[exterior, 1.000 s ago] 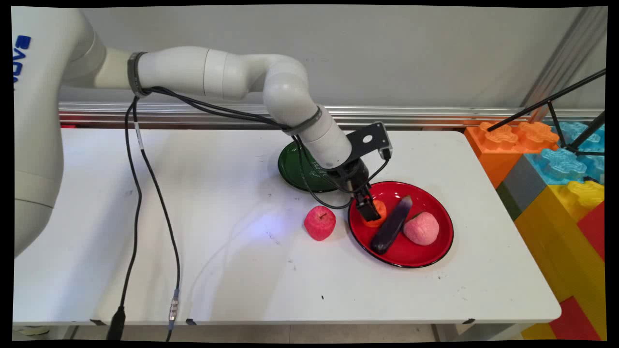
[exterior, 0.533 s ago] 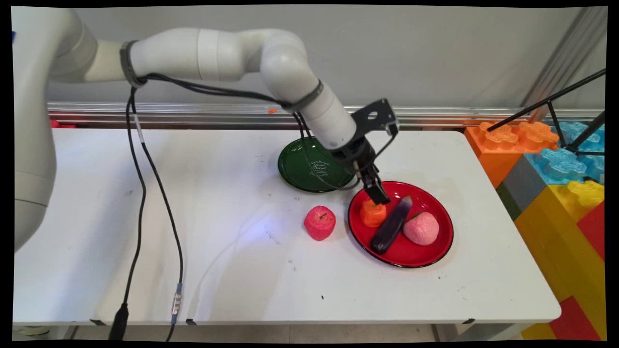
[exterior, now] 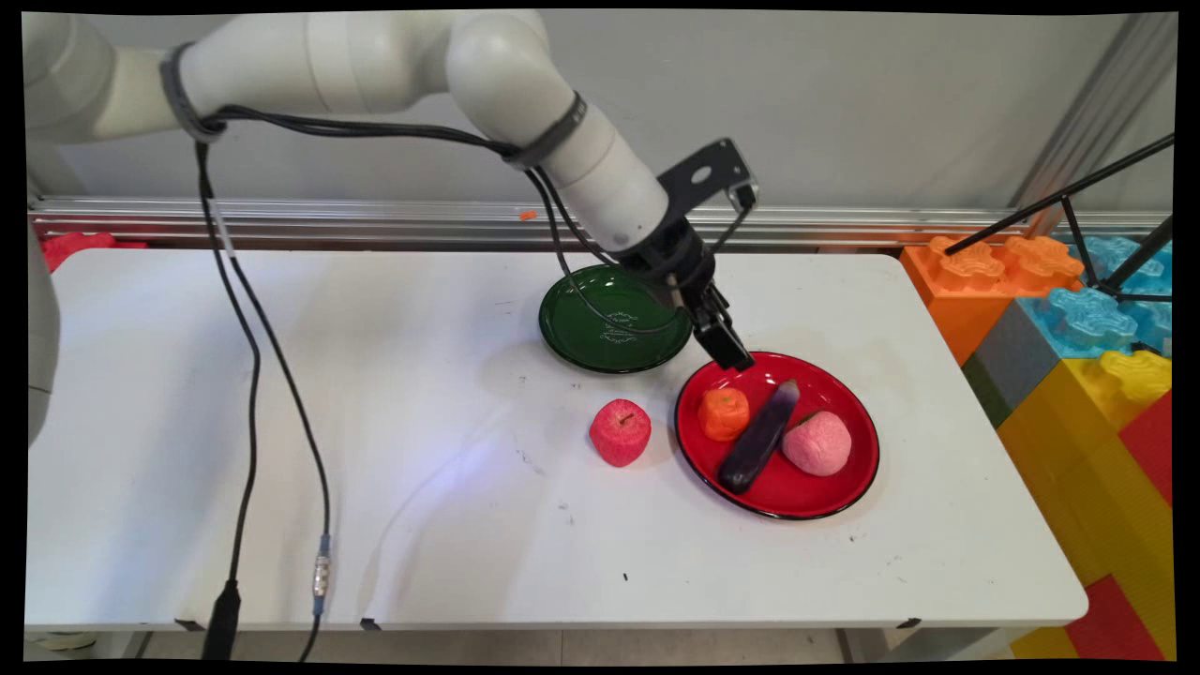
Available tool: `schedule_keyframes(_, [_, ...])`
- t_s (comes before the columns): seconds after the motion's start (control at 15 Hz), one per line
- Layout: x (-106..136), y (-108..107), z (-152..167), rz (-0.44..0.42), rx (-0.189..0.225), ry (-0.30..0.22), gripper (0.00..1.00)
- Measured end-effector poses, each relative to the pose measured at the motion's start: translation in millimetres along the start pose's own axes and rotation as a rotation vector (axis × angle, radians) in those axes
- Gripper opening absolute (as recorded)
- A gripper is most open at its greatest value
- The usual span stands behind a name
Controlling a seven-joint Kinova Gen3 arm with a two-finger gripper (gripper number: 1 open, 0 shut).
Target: Pick up the eggplant from the red plate
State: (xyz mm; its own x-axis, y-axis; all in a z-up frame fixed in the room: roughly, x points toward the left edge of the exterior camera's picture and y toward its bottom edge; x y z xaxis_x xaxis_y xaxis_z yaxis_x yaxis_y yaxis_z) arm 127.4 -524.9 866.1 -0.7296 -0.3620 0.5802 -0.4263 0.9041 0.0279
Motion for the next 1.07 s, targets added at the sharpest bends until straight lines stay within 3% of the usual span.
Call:
schedule_keyframes(0.47, [8, 25, -16, -0.197, -0.045, 0.031, 1.0])
schedule_keyframes(1.07, [15, 62, 7, -0.534, -0.052, -0.019, 1.0])
